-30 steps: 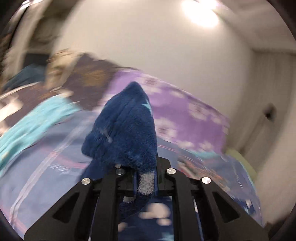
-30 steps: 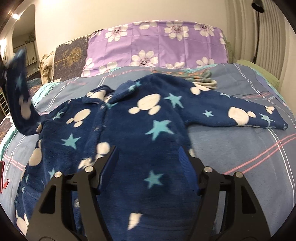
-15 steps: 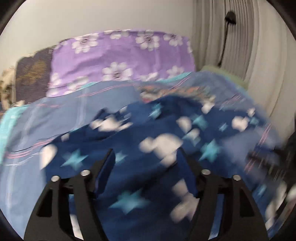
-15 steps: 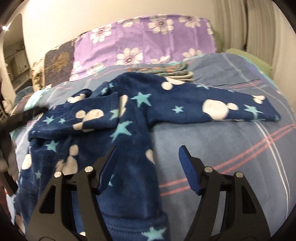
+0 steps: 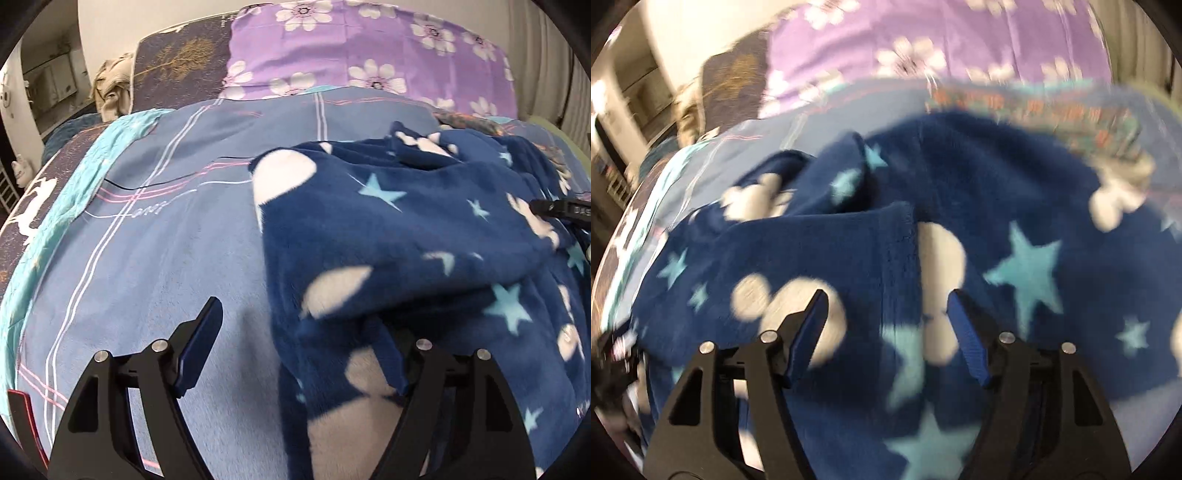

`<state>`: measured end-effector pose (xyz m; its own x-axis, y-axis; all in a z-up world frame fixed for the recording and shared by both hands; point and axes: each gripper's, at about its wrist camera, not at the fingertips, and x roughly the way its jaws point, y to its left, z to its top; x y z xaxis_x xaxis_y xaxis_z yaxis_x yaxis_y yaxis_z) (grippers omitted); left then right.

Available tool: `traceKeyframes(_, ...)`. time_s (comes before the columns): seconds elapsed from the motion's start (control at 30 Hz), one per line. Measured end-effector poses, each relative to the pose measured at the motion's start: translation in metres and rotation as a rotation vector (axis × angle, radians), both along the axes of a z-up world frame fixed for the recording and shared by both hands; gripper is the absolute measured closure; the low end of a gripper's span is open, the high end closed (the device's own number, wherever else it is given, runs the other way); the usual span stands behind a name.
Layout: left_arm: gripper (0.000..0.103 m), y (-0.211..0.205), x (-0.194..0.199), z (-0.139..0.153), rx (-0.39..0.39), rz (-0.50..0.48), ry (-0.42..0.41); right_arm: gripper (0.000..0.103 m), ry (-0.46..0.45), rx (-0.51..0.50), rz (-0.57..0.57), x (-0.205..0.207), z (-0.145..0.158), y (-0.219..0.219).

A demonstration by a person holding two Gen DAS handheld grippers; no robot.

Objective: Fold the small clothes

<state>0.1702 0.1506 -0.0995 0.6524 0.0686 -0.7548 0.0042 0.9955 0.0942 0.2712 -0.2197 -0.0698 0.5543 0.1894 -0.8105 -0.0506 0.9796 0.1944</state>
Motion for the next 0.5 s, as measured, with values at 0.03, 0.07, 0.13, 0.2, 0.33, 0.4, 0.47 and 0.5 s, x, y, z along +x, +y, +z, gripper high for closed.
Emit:
traceKeyframes(0.03, 0.025, -0.001, 0.001, -0.001, 0.009, 0.004, -0.001, 0.080, -0.021, 0.015, 0.023, -0.001, 0.007, 0.004)
traceKeyframes(0.07, 0.027, -0.003, 0.001, -0.002, 0.018, 0.005, -0.004, 0.094, -0.047, 0.044, 0.030, -0.007, 0.018, 0.005)
traceKeyframes(0.13, 0.033, -0.003, -0.004, -0.002, 0.038, -0.002, -0.016, 0.094, -0.138, 0.050, 0.025, -0.022, 0.045, 0.004)
traceKeyframes(0.2, 0.035, -0.001, -0.011, -0.002, 0.065, 0.000, -0.027, 0.094, -0.251, 0.016, 0.020, -0.041, 0.078, 0.002)
traceKeyframes(0.33, 0.035, 0.005, -0.015, -0.006, 0.065, 0.017, -0.021, 0.091, -0.260, -0.207, -0.018, -0.034, 0.075, -0.002)
traceKeyframes(0.4, 0.035, 0.012, -0.015, -0.010, 0.032, 0.036, -0.007, 0.083, -0.116, -0.247, 0.023, -0.021, 0.038, -0.005)
traceKeyframes(0.47, 0.035, 0.022, -0.018, -0.008, -0.021, 0.056, 0.000, 0.083, -0.084, -0.189, 0.007, -0.029, 0.024, -0.017)
traceKeyframes(0.5, 0.035, 0.026, -0.020, -0.007, -0.047, 0.058, 0.002, 0.078, -0.108, -0.160, 0.001, -0.038, 0.024, -0.024)
